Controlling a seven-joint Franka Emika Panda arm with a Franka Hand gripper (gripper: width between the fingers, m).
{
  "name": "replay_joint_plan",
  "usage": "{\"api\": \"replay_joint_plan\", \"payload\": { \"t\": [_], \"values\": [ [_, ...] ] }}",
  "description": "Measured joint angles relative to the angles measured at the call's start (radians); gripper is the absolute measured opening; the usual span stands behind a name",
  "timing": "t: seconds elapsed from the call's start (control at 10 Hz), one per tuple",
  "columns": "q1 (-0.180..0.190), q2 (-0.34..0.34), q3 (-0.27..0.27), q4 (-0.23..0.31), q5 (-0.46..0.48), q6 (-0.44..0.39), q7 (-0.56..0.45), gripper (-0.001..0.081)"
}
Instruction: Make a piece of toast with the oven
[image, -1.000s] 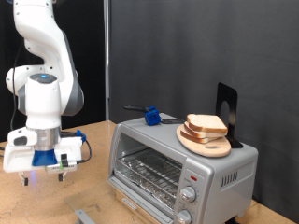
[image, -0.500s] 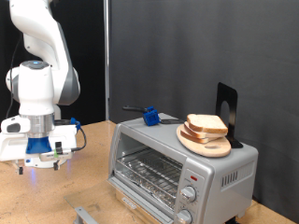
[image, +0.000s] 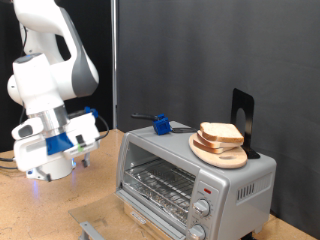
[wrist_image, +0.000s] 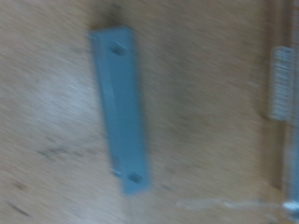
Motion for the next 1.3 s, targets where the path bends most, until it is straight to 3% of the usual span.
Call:
{"api": "replay_joint_plan", "payload": {
  "t": [0.1,0.2,0.3,0.5,0.8,1.1,1.3],
  "values": [
    [0.032,-0.003,-0.013,0.039,0.05,-0.057,-0.038,0.0799],
    [0.037,-0.001,-0.014,0.068,0.053,-0.108,-0.036,0.0799],
    [0.035,0.0,-0.013,0.061,0.052,-0.094,-0.036,0.0799],
    [0.033,0.014,-0.032,0.085,0.056,-0.217,-0.031,0.0799],
    [0.034,0.085,-0.051,0.195,0.085,-0.356,-0.03,0.0799],
    [0.051,0.159,-0.034,0.283,0.136,-0.337,-0.032,0.0799],
    [0.064,0.194,0.0,0.3,0.141,-0.232,0.006,0.0799]
  ]
}}
